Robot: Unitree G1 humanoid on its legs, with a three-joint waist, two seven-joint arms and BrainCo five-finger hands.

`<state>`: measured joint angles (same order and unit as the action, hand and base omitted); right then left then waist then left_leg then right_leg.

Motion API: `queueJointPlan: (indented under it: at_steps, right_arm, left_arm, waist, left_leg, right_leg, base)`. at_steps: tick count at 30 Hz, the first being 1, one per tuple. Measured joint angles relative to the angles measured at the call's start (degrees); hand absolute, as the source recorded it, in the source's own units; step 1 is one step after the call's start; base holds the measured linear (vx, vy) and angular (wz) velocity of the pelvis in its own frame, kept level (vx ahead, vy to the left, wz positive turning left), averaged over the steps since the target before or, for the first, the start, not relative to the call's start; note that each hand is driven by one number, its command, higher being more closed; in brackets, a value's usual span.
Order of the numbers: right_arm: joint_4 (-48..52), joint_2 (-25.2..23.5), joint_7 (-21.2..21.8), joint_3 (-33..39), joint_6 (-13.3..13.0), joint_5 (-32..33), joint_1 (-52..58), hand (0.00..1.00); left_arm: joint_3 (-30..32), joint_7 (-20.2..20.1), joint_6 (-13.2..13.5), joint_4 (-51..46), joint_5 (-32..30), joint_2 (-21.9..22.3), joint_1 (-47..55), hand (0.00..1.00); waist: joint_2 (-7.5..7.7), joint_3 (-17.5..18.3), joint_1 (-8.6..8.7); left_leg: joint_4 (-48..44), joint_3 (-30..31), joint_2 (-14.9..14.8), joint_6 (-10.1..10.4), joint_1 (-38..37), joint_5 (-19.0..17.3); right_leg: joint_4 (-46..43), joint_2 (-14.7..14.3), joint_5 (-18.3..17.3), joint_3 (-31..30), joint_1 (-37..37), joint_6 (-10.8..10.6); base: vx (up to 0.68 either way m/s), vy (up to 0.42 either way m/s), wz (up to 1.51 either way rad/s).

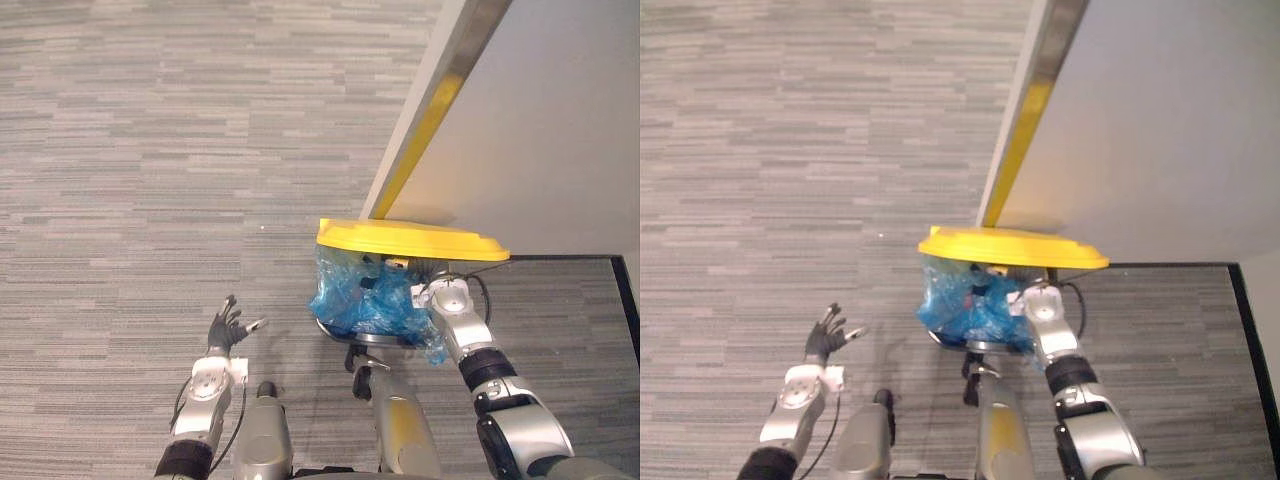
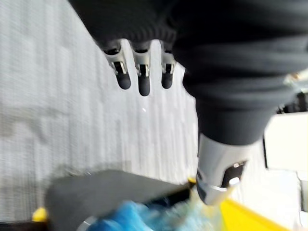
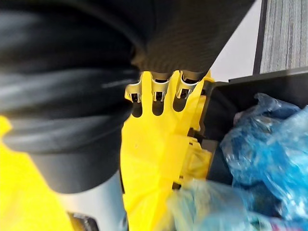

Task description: Gather rubbish on tea table into small bin, then transfer packed bag to large trash can.

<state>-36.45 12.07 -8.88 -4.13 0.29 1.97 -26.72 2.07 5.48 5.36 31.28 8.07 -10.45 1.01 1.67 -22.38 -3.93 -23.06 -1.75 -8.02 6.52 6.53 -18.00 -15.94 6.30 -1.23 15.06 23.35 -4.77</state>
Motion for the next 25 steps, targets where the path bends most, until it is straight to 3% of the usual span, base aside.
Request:
queueJointPlan:
  at_steps: [7,8,9,10,11,12,13,14,15,16,17,21,23,25]
  right_arm:
    - [2.65,-6.47,1.63,0.51,-0.11,-2.62,12.18,0.00]
    - [3.28,-6.83,1.67,0.60,-0.18,-3.46,14.35,0.00]
    - [3.33,-7.12,1.70,0.65,-0.29,-3.79,15.36,0.00]
    - [2.18,-8.64,2.07,1.22,-0.83,-4.60,19.23,0.00]
    - [1.19,-9.14,2.18,1.76,-1.01,-4.81,20.44,0.00]
    - [-2.10,-10.43,2.27,3.46,-0.97,-6.00,23.94,0.00]
    - [-5.19,-11.05,2.32,4.95,-0.94,-6.57,26.76,0.00]
    - [-6.85,-11.29,2.25,5.97,-0.70,-6.61,27.74,0.00]
    - [-9.97,-11.86,2.01,8.35,-0.29,-6.61,29.22,0.00]
    - [-11.21,-11.25,1.67,11.59,-0.01,-6.65,29.12,0.00]
    - [-12.14,-10.95,1.37,12.76,0.06,-6.73,29.09,0.00]
    - [-18.55,-10.47,0.38,17.31,0.78,-7.11,29.04,0.00]
    - [-19.89,-9.74,0.35,18.65,1.29,-7.17,28.93,0.00]
    - [-21.19,-9.61,0.35,20.63,1.37,-7.33,28.74,0.00]
  left_arm:
    - [5.98,-0.99,-2.44,15.57,-0.20,2.83,3.22,0.00]
    - [6.66,-1.03,-2.84,16.03,-0.23,3.13,3.35,0.00]
    - [7.05,-1.03,-2.87,16.30,-0.22,3.62,3.53,0.00]
    - [8.70,-0.77,-3.47,18.45,-1.14,3.80,3.35,0.00]
    - [8.99,-0.63,-3.57,19.00,-1.42,3.78,3.12,0.00]
    - [9.32,-0.45,-3.73,19.77,-1.99,3.71,3.68,0.00]
    - [9.33,-0.41,-3.78,20.01,-2.65,3.58,4.26,0.00]
    - [9.34,-0.45,-3.82,19.97,-3.05,3.50,4.27,0.00]
    - [9.56,-0.56,-4.09,20.05,-3.58,3.59,3.84,0.00]
    - [10.61,-0.57,-4.52,20.45,-3.63,5.55,2.86,0.00]
    - [10.60,-0.59,-4.61,20.70,-3.70,6.44,2.95,0.00]
    - [9.67,-0.79,-4.33,23.29,-5.17,10.23,1.02,0.00]
    - [9.15,-0.89,-4.32,24.49,-5.32,11.26,0.41,0.00]
    - [9.25,-1.22,-4.47,25.67,-5.57,10.97,0.07,0.00]
  waist:
    - [0.55,0.56,-1.01]
    - [0.45,0.92,-0.99]
    - [0.31,1.14,-0.98]
    - [1.16,2.20,-0.34]
    - [1.39,2.65,0.06]
    - [1.33,4.24,0.54]
    - [2.28,6.45,0.63]
    - [2.66,6.91,0.56]
    - [2.40,7.56,0.69]
    - [0.48,8.77,0.52]
    - [-0.13,9.61,0.61]
    - [-1.11,14.30,0.93]
    - [-2.04,15.46,1.01]
    - [-2.13,15.73,1.23]
  left_leg:
    - [-5.71,-2.57,1.38,-0.94,-0.78,-2.15]
    - [-5.35,-2.63,0.57,-1.16,-0.48,-1.66]
    - [-4.80,-3.24,0.02,-0.65,-0.50,-1.09]
    - [-2.59,-4.86,-0.51,0.37,-1.02,1.06]
    - [-1.70,-4.97,-0.51,0.59,-1.45,1.59]
    - [0.52,-5.00,-0.88,1.40,-3.01,2.66]
    - [0.69,-5.21,-1.18,1.74,-2.55,2.77]
    - [0.16,-5.45,-1.31,2.07,-2.46,2.45]
    - [-0.17,-5.64,-1.85,3.01,-1.83,1.85]
    - [0.64,-6.43,-3.45,2.41,-1.70,2.44]
    - [1.74,-7.22,-4.04,1.39,-1.72,3.10]
    - [13.31,-9.17,-4.73,-1.35,-6.24,8.56]
    - [16.33,-9.17,-4.32,-1.32,-7.62,10.37]
    - [18.11,-9.24,-3.57,0.30,-9.00,11.92]
  right_leg:
    - [-0.31,1.03,1.33,-2.40,-1.32,-0.42]
    - [-0.05,0.96,0.50,-1.97,-1.34,-1.60]
    - [-1.07,1.12,-0.30,-1.87,-0.64,-1.35]
    - [-18.73,2.71,-2.40,-3.19,4.41,4.30]
    - [-23.79,3.18,-3.55,-3.72,4.81,4.70]
    - [-32.74,4.04,-7.06,-5.61,3.45,4.55]
    - [-34.99,4.77,-9.27,-7.88,0.14,3.61]
    - [-32.14,4.44,-12.99,-8.99,-2.02,0.40]
    - [-23.31,2.16,-19.54,-8.36,-6.24,2.58]
    - [-19.65,-0.30,-17.13,-7.68,-6.00,3.71]
    - [-17.68,-1.10,-16.31,-7.49,-6.32,3.72]
    - [-7.80,-4.08,-11.37,-7.30,-9.45,4.55]
    - [-3.99,-4.53,-9.43,-7.21,-11.35,4.34]
    - [-1.72,-4.35,-7.81,-7.60,-12.76,4.34]
  base:
    - [-0.10,0.050,-0.17]
    - [-0.12,0.041,-0.20]
    - [-0.13,-0.062,-0.25]
    - [-0.12,-0.088,-0.17]
    - [-0.07,-0.140,-0.13]
    - [0.03,-0.150,-0.03]
    - [0.04,-0.175,-0.11]
    - [0.03,-0.285,-0.18]
    - [0.02,-0.265,-0.43]
    - [0.03,-0.241,-0.43]
    - [0.02,-0.093,-0.43]
    - [0.04,-0.059,-0.21]
    - [0.08,0.065,0.03]
    - [0.07,0.108,0.03]
